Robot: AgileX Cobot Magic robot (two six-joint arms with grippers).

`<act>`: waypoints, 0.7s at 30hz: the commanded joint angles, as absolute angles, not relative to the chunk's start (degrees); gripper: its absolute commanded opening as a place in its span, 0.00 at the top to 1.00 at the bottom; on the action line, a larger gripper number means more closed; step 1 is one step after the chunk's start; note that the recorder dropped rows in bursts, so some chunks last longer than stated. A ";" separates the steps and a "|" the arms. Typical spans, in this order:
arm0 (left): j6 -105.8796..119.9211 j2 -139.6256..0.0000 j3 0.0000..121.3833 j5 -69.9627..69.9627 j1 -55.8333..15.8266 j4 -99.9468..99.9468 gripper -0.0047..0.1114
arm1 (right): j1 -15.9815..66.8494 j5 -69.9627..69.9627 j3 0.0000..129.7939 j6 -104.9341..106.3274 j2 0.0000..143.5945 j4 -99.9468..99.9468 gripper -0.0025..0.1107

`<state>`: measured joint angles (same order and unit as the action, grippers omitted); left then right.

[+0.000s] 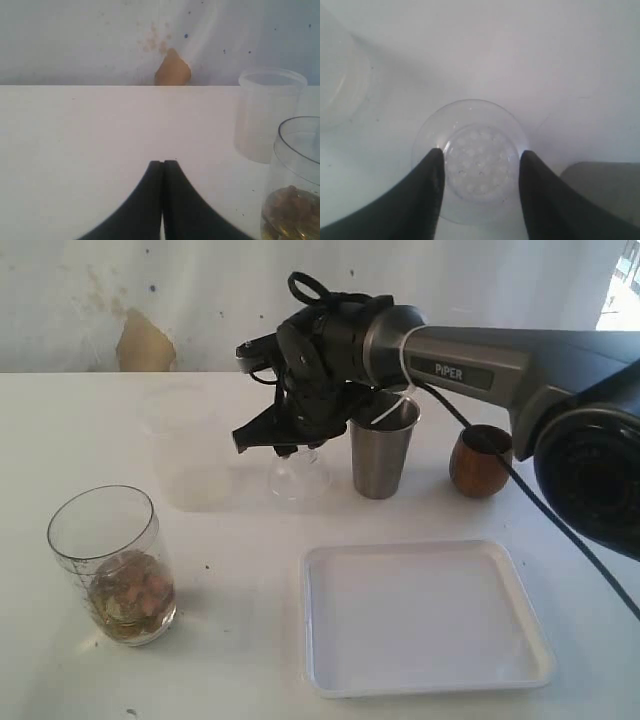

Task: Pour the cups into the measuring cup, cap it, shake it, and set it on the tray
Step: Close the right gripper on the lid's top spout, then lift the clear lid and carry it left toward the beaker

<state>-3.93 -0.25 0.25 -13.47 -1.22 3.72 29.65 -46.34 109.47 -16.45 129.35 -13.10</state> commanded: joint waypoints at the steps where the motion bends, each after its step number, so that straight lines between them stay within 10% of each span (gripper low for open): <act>1: -4.05 0.00 0.00 -13.37 -1.30 3.75 0.96 | 29.79 -47.32 109.55 -13.47 126.80 -9.20 0.98; 21: -4.05 0.00 0.00 -13.37 -1.30 3.75 0.96 | 35.00 -48.26 98.11 -9.60 114.85 -4.89 0.98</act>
